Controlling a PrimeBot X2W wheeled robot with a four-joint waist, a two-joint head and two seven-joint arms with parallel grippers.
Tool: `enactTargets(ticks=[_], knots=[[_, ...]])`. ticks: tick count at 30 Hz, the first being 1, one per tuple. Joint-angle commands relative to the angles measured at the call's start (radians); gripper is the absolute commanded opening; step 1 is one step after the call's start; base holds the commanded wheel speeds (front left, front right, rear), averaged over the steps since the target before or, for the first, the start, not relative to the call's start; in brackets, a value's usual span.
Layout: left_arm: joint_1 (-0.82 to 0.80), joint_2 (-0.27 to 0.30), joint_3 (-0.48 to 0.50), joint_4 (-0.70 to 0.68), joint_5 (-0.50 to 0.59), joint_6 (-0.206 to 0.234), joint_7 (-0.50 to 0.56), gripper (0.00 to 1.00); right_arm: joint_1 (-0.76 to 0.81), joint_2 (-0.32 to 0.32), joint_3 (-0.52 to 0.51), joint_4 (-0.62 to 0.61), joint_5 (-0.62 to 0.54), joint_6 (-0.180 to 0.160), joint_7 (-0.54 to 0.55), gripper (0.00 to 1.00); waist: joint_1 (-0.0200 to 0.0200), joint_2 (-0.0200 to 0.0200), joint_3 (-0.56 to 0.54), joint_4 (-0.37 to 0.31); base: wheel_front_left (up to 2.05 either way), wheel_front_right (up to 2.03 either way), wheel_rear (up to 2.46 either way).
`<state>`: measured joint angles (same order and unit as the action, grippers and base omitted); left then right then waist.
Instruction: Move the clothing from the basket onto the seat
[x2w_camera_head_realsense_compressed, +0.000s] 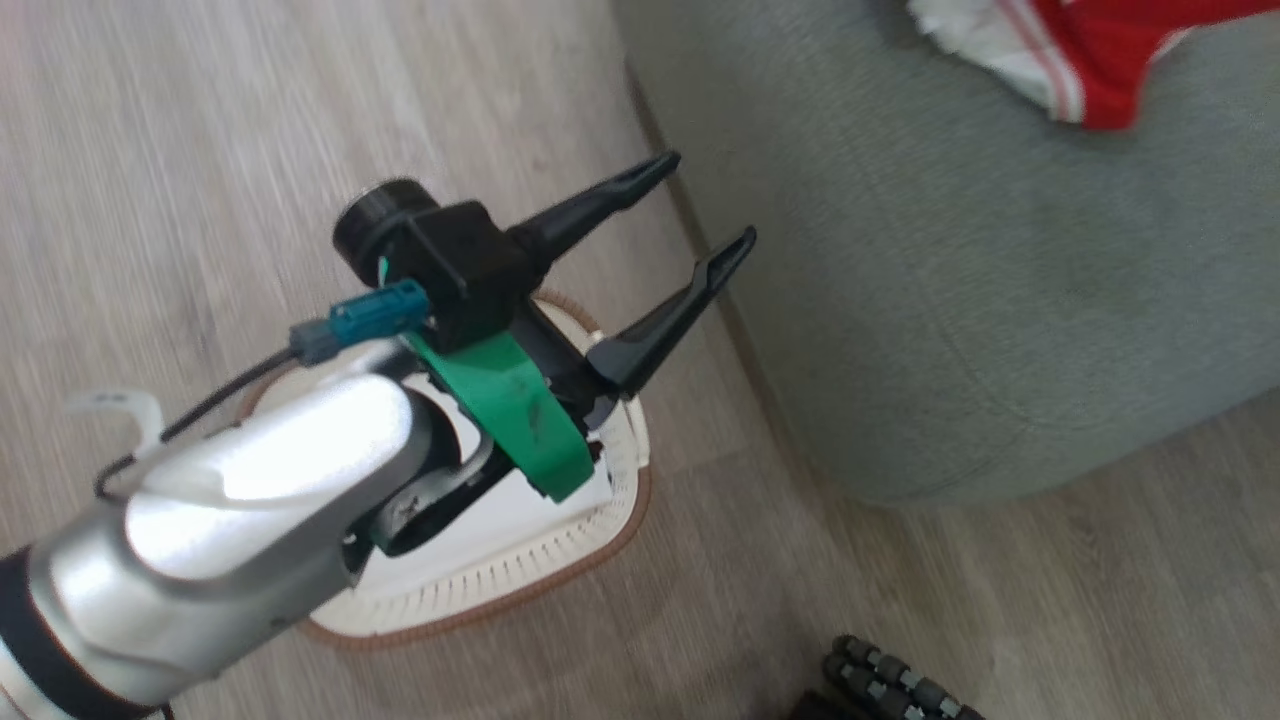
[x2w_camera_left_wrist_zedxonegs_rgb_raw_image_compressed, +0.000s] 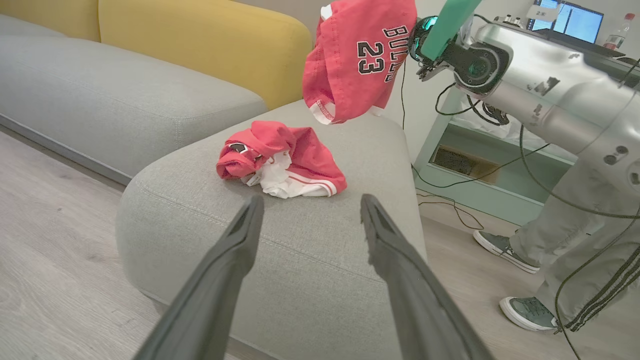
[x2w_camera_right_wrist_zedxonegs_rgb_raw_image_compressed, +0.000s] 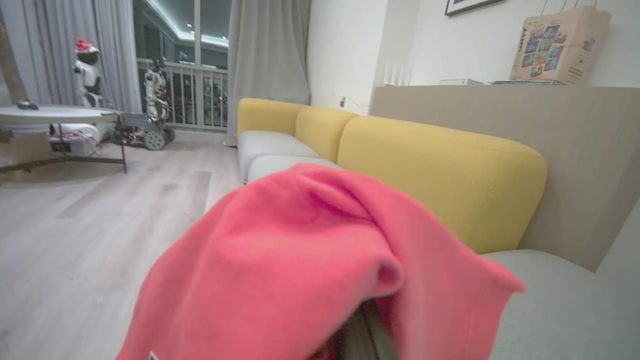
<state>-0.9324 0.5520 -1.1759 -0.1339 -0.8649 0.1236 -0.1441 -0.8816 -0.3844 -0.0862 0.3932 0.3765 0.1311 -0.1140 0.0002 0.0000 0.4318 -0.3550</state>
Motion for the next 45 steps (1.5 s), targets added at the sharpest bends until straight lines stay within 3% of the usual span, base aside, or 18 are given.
enactTargets(ticks=[1,13,20,28,29,30,31,45], knots=[[-0.054,0.027,0.053,-0.038,0.01,-0.003,0.004,1.0,-0.027,-0.035,-0.012,-0.008,-0.018,0.0,0.007,0.0,-0.0002,0.0,0.065,0.039,0.0,0.0,0.0],[-0.117,0.038,0.058,-0.06,0.034,-0.023,0.027,1.0,-0.127,-0.114,-0.093,0.15,-0.164,0.0,0.076,0.0,-0.0002,0.0,0.22,0.111,0.0,0.0,0.0],[-0.128,0.04,0.062,-0.053,0.036,-0.03,0.018,1.0,-0.137,-0.124,-0.085,0.245,-0.239,0.0,0.212,0.0,-0.0002,0.0,0.258,0.149,0.0,0.0,0.0],[-0.128,0.041,0.067,-0.037,0.031,-0.036,0.003,1.0,-0.129,-0.108,-0.078,0.296,-0.209,0.0,0.446,0.0,-0.0002,0.0,0.261,0.169,0.0,0.0,0.0],[-0.129,0.041,0.068,-0.035,0.03,-0.037,0.001,1.0,-0.127,-0.108,-0.077,0.29,-0.206,0.0,0.457,0.26,-0.0002,0.0,0.259,0.169,0.0,0.0,0.0],[-0.129,0.04,0.069,-0.031,0.029,-0.038,0.0,1.0,-0.124,-0.108,-0.077,0.284,-0.204,0.0,0.466,0.71,-0.0002,0.0,0.256,0.17,0.0,0.0,0.0],[-0.129,0.039,0.069,-0.028,0.028,-0.039,-0.002,1.0,-0.122,-0.11,-0.079,0.278,-0.202,0.0,0.473,1.0,-0.0002,0.0,0.252,0.17,0.0,0.0,0.0],[-0.08,0.021,0.066,0.029,0.002,-0.037,-0.045,1.0,0.0,-0.141,-0.011,0.176,-0.142,0.0,0.586,1.0,-0.0002,0.0,0.113,0.151,0.0,0.0,0.0]])
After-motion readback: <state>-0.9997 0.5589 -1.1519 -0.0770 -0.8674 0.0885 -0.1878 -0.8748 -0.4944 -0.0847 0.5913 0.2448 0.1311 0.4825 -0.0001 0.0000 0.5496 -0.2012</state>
